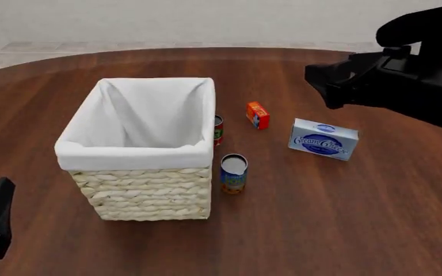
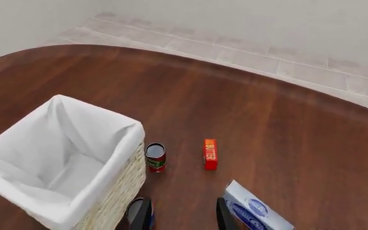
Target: Pick up the alphabet soup and put it in the basket.
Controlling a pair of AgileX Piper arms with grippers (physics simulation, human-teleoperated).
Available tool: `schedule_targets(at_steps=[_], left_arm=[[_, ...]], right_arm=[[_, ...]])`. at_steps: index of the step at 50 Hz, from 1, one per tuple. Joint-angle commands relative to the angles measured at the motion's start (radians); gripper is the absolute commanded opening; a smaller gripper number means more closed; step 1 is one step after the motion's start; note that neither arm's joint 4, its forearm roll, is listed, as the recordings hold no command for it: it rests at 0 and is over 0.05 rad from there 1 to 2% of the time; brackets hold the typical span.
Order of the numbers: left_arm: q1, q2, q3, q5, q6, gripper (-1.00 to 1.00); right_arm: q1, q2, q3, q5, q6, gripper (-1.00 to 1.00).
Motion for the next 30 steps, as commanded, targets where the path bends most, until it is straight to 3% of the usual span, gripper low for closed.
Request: schedule_targets(at_steps=[1,30], left_arm=[[-0.003,0.0,0.003,-0.003,0.001,1.0],[-0.008,0.0,0.006,-0.004,0.0,1.0]], right_arm=[[0.017,0.014,0.023,-0.011,-0.008,1.0],[0.096,0.039,0.051,-0.04,-0.013,1.0]])
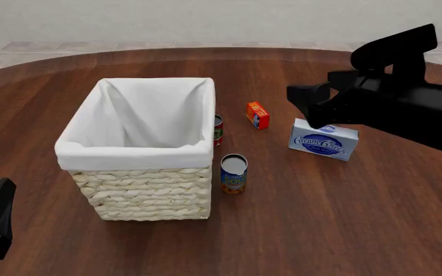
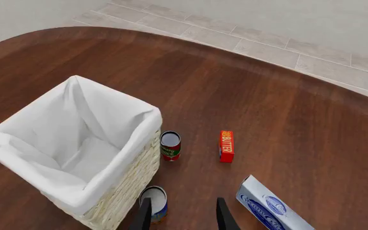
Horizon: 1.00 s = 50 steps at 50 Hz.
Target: Pick up the alphabet soup and put it in the basket.
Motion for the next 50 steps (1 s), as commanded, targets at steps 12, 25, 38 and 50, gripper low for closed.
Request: schedule_targets(at_steps=[12,25,38,50], left_arm=[[0.007,0.0,0.013,-0.011,-0.004,1.0],[0.013,0.0,0.018,-0.021,-0.002,1.0],[0.02,0.0,0.021,-0.027,-0.002,1.0],[0.03,0.0,0.028,-0.032,-0.006,1.0]], right_arm=[[0.051,0.061,-0.015,-0.03,0.002,1.0],[0.062,0.121,-0.029,-0.06,0.006,1.0],[0.063,0.188,-0.048,-0.087,0.005,1.0],[0.066,0.222,-0.065,-0.09,0.006,1.0]])
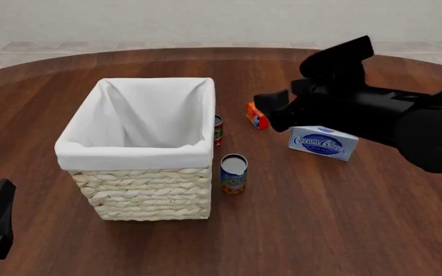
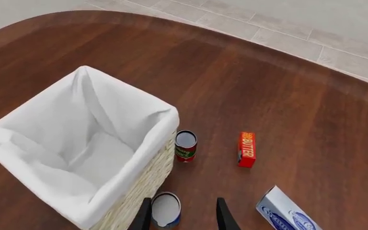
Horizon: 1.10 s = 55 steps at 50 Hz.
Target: Pick up the alphabet soup and put it in the basket.
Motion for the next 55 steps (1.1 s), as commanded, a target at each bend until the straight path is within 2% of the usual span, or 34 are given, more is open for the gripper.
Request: schedule_targets(at_steps=[1,55], left_arm=[[0.008,0.0,0.006,-0.006,-0.002,1.0],[0.034,0.0,0.017,-0.016,-0.012,1.0]], right_arm=[[0.003,0.041,-0.014,-0.012,0.0,1.0],[0.056,0.152,-0.038,-0.028,-0.003,1.0]])
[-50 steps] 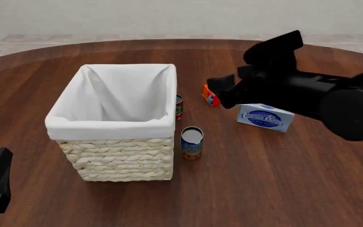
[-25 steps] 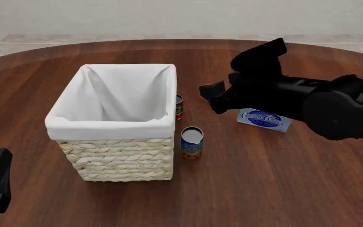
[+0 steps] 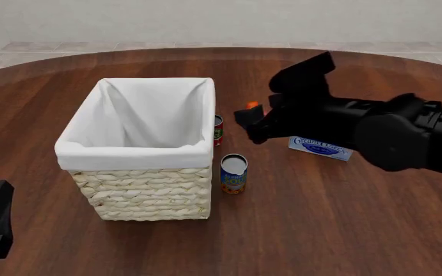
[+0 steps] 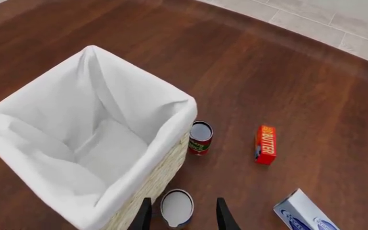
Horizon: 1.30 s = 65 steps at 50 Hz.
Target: Pick up the alphabet soup and put it in the basket.
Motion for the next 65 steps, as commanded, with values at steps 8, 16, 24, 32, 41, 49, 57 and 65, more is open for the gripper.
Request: schedule_targets(at_steps=[8,16,24,32,41,49,57,65], left_arm=[[0.012,0.0,0.001,-0.002,-0.004,1.0],[0.014,0.0,0.001,-0.002,-0.005,1.0],[0.016,0.0,0.001,-0.002,-0.006,1.0],[0.016,0.0,0.001,-0.004,-0.007,1.0],[0.017,0.0,0.0,-0.007,-0.007,1.0],[0.021,0.0,0.001,-0.008,-0.009,1.0],[0.026,0.0,0.001,-0.008,-0.012,1.0],[0.029,0.0,0.001,-0.007,-0.017,1.0]], right_arm=[[-0.002,0.065,-0.02,-0.025,0.004,1.0],[-0.007,0.087,-0.021,-0.036,0.0,1.0],[-0.01,0.106,-0.024,-0.043,-0.005,1.0],[-0.001,0.12,-0.028,-0.045,-0.006,1.0],[0.015,0.132,-0.027,-0.048,-0.004,1.0],[0.025,0.147,-0.032,-0.051,-0.004,1.0],[0.021,0.168,-0.036,-0.053,-0.001,1.0],[0.012,0.183,-0.04,-0.048,-0.009,1.0]])
